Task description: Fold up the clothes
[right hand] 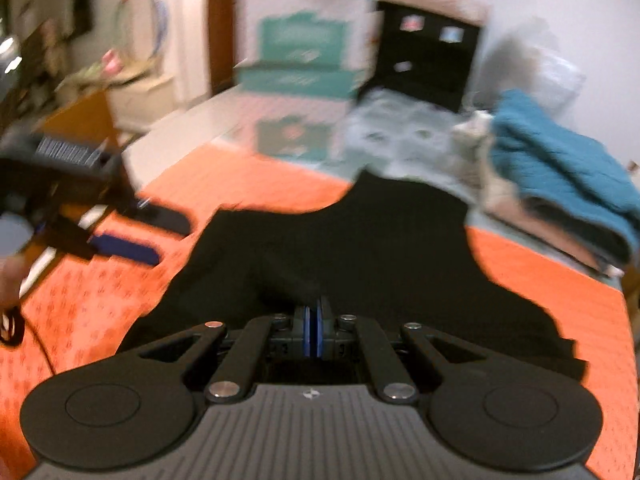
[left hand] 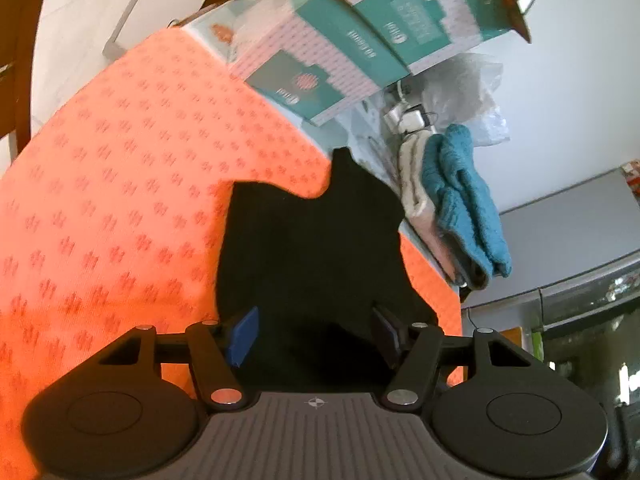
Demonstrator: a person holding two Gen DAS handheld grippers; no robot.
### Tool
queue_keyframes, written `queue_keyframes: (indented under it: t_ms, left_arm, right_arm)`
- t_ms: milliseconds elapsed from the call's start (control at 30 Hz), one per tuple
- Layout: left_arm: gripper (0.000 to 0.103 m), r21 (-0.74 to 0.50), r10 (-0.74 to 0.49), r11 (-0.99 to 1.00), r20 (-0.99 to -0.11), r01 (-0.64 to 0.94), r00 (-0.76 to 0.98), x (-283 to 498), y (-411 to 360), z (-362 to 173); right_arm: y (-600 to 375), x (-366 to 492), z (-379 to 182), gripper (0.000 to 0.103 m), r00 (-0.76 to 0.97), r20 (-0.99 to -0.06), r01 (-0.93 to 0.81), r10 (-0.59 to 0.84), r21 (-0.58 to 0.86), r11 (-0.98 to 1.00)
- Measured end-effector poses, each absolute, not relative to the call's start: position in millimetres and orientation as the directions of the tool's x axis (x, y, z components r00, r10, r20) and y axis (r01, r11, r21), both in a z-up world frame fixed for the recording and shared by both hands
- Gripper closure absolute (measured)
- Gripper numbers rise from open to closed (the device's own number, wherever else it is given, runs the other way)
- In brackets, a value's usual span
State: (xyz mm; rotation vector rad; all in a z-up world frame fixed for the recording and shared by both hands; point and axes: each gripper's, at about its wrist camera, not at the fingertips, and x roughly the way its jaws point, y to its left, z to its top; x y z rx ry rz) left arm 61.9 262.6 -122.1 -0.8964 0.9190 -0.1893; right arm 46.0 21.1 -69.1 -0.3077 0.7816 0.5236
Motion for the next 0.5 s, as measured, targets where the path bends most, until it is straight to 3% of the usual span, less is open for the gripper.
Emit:
queue_keyframes:
  t_ms: [233, 500]
  left_arm:
    - [0.037, -0.738, -0.487, 0.626, -0.622, -0.252, 0.613, 54.8, 269.3, -130.9]
    - [0.038, -0.691, -0.481, 0.691, -0.659, -0.213, 0.578, 56.2, 258.8, -130.2]
  right_arm:
    - [49.7, 16.3, -95.8, 0.099, 0.516, -0.788, -0.691, 0.337, -0.15, 0.707]
    - [34.1, 1.0, -92.0, 0.086, 0.433, -0.83, -0.731, 0.351, -0.095, 0.676]
